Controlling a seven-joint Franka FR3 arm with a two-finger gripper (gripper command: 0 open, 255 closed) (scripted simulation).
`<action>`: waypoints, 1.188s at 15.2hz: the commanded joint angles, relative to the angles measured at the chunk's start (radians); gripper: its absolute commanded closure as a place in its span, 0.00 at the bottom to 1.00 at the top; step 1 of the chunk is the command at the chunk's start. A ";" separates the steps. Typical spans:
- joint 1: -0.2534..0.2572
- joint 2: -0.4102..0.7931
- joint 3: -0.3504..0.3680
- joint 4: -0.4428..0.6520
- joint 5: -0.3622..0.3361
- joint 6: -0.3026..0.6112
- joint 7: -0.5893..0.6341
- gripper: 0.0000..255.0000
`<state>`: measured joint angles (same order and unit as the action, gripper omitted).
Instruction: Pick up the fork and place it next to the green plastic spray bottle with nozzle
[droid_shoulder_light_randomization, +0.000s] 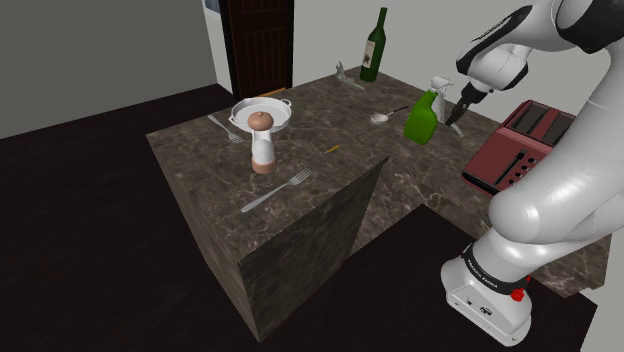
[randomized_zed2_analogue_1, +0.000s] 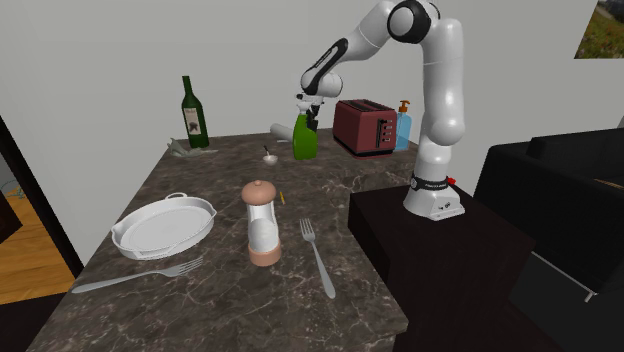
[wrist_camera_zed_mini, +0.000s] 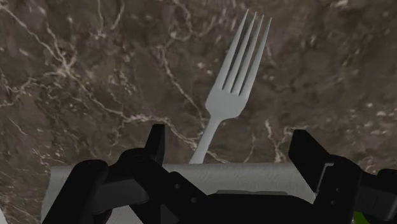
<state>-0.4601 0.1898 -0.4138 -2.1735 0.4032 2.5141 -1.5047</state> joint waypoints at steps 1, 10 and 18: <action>-0.008 0.031 0.010 0.010 0.031 0.017 -0.028 0.00; -0.017 0.076 0.028 0.018 0.071 0.047 -0.055 0.00; -0.017 0.075 0.028 0.018 0.071 0.047 -0.055 1.00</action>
<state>-0.4768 0.2648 -0.3855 -2.1545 0.4746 2.5607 -1.5604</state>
